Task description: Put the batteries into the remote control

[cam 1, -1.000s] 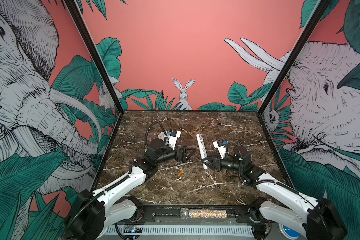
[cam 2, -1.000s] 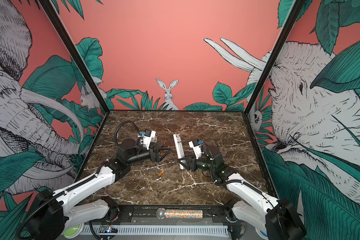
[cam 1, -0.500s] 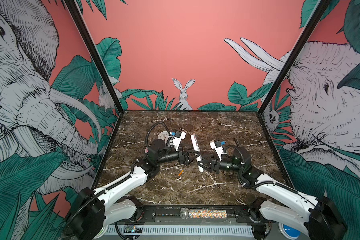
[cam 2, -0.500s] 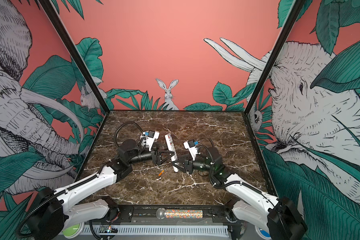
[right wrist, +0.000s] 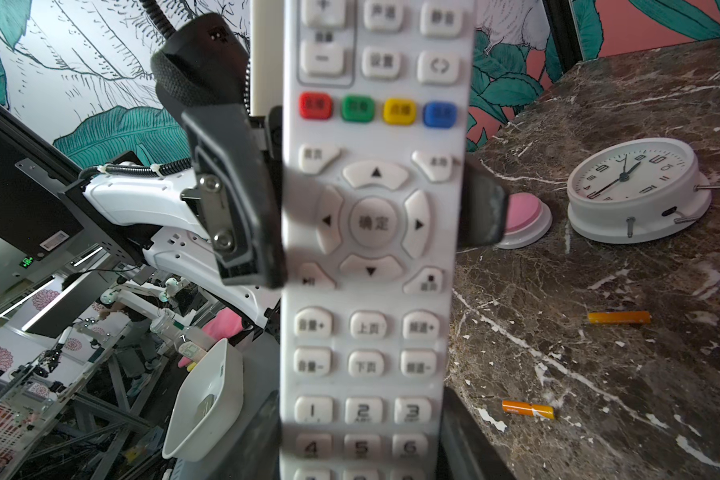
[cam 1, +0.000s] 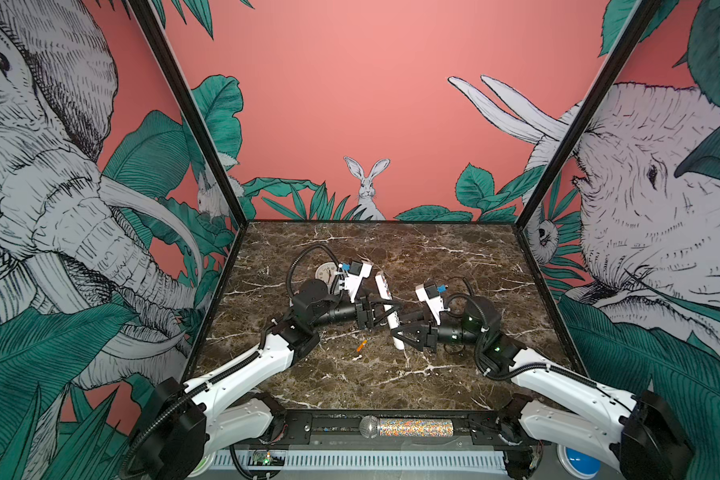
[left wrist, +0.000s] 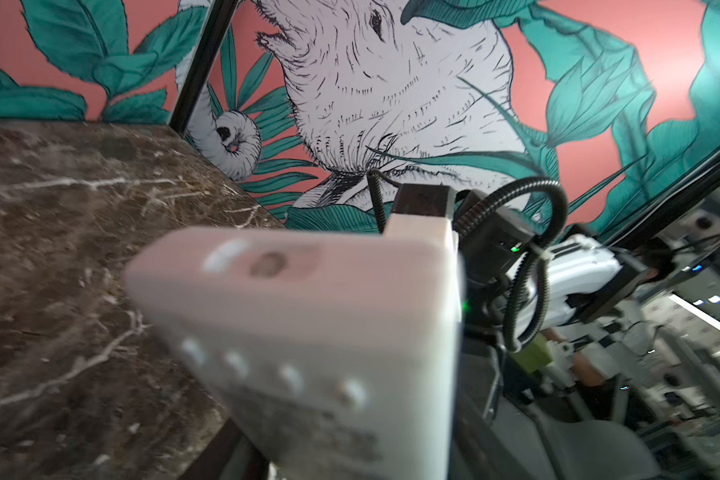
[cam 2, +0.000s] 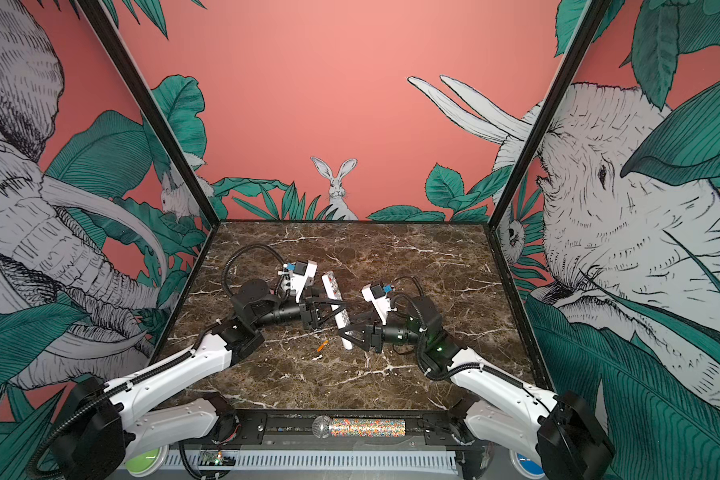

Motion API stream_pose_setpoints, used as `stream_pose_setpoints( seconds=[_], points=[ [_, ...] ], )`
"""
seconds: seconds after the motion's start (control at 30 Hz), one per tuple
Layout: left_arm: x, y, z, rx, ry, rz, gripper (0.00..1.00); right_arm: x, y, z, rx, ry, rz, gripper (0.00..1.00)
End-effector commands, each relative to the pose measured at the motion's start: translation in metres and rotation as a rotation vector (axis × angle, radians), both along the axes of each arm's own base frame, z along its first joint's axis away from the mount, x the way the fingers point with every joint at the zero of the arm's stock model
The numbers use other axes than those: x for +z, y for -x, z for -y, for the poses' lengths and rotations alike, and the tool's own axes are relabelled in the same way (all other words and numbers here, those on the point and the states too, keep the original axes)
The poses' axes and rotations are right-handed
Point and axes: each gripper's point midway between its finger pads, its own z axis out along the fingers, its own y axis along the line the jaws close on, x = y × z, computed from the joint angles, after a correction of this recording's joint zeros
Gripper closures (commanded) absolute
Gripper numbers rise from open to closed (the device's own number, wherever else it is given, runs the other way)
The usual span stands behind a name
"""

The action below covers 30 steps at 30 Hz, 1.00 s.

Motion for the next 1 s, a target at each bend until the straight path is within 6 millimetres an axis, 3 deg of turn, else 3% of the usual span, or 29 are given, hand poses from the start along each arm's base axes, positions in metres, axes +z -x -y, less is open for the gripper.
stream_pose_setpoints(
  seconds=[0.0, 0.3, 0.47, 0.53, 0.6, 0.73, 0.97],
  points=[
    [0.018, -0.001, -0.003, 0.019, 0.034, 0.071, 0.57, 0.033, 0.006, -0.004, 0.035, -0.08, 0.076, 1.0],
    [0.011, -0.011, -0.005, 0.077, 0.015, 0.049, 0.84, 0.031, 0.002, -0.006, 0.021, -0.072, 0.072, 0.98],
    [0.008, -0.024, -0.007, 0.146, 0.01, -0.004, 1.0, 0.024, -0.006, 0.0, -0.053, -0.011, 0.095, 0.59],
    [0.004, -0.03, -0.009, 0.179, -0.008, -0.039, 1.0, 0.022, -0.009, 0.004, -0.089, 0.021, 0.112, 0.42],
    [0.0, -0.036, -0.011, 0.219, -0.02, -0.071, 1.0, 0.019, -0.013, 0.007, -0.121, 0.062, 0.12, 0.32],
    [-0.01, -0.05, -0.019, 0.315, -0.058, -0.143, 1.0, 0.013, -0.021, 0.016, -0.205, 0.136, 0.149, 0.21],
    [-0.016, -0.061, -0.026, 0.396, -0.071, -0.219, 1.0, 0.002, -0.023, 0.019, -0.253, 0.254, 0.198, 0.13]
  ],
)
